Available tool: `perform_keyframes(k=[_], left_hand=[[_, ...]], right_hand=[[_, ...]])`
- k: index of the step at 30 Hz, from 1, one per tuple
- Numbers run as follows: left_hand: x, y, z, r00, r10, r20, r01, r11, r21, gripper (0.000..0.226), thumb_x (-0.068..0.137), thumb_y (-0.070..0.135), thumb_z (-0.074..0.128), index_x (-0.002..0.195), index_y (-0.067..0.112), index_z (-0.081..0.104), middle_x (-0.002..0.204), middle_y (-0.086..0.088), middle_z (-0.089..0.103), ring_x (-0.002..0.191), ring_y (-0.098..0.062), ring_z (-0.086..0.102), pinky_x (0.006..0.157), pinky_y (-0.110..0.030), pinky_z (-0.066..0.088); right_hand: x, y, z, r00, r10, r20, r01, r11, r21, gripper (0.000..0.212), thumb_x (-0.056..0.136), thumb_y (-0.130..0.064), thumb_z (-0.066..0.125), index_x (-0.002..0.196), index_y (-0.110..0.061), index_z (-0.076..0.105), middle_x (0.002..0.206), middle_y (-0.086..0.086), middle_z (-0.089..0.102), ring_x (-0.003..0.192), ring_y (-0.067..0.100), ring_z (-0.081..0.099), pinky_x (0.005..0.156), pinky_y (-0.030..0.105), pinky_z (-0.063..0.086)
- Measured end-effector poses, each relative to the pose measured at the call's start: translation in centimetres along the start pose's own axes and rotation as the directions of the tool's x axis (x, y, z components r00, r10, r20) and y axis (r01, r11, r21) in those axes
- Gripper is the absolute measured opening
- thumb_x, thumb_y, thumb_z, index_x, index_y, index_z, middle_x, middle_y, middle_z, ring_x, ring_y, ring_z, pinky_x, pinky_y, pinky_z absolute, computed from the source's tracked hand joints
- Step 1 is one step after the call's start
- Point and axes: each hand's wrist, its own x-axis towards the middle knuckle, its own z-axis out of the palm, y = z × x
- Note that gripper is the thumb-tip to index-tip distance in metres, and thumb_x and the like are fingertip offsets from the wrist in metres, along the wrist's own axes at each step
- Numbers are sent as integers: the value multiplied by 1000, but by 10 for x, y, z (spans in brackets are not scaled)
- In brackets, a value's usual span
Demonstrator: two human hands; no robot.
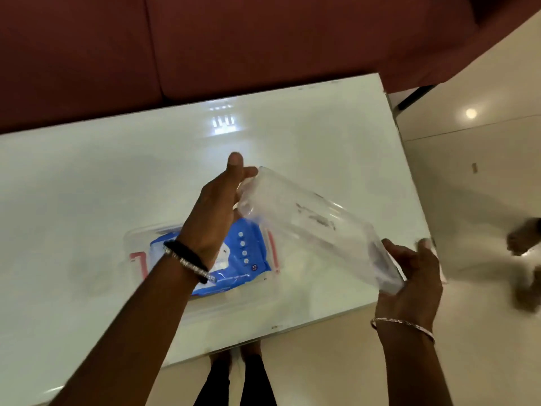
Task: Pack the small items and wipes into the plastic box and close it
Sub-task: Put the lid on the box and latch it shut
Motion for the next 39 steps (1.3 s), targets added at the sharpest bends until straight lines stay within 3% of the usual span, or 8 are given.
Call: perform_keyframes(k=[5,10,18,21,25,29,34,39], left_hand=[[-49,-27,-50,969,139,-206,-140,990,13,28,91,33,59,117,27,66,120,10,68,109,-3,65,79,-12,53],[-86,-59,-98,920,202,-336,-196,979,52,47,86,17,64,131,29,53,133,19,57,125,-3,54,101,-33,48],[-115,-100,-122,875,221,-430,-167,973,161,61,94,9,52,148,25,29,155,17,32,139,6,34,96,-3,40],[-116,-105,-122,848,238,-473,-119,956,267,60,95,1,49,148,20,28,157,6,32,141,-4,35,106,-23,43],[-113,-108,-116,838,281,-468,-70,906,418,60,93,-6,49,147,12,32,154,-1,36,141,-13,37,111,-44,41],[-111,-113,-113,809,296,-508,-5,867,498,63,88,-1,61,145,15,37,154,-3,37,141,-15,37,113,-38,38],[-106,-118,-121,817,5,-577,128,974,189,56,89,15,66,141,17,45,142,-4,53,127,-13,51,95,-26,49],[-109,-122,-127,875,20,-484,122,958,260,53,92,30,60,143,23,46,132,2,63,117,-13,63,98,-24,49]], right_hand=[[-20,14,22,968,-166,186,203,958,-201,18,79,-4,76,83,-21,72,108,0,76,105,13,71,82,22,56],[-49,40,49,885,-223,408,321,928,-190,38,82,6,72,112,-16,63,126,5,66,107,9,70,86,22,56],[-66,70,67,793,-192,578,383,895,-228,56,80,12,69,115,-31,62,128,5,66,125,19,60,96,29,54],[-68,83,74,782,-195,592,416,871,-263,57,81,14,68,113,-33,62,127,6,65,125,18,60,98,28,53],[-69,97,76,755,-270,598,543,768,-339,50,84,14,63,115,-25,62,121,-2,66,121,13,62,97,19,51],[-69,101,76,743,-307,594,622,646,-443,41,89,7,61,124,-15,59,124,-2,65,119,13,63,104,30,50],[-73,102,73,623,-406,669,782,321,-534,38,95,-6,59,133,-9,59,127,3,66,112,15,64,93,-3,39],[-71,103,68,640,-417,645,764,265,-588,39,94,-11,60,133,-7,60,124,13,69,106,25,69,89,3,44]])
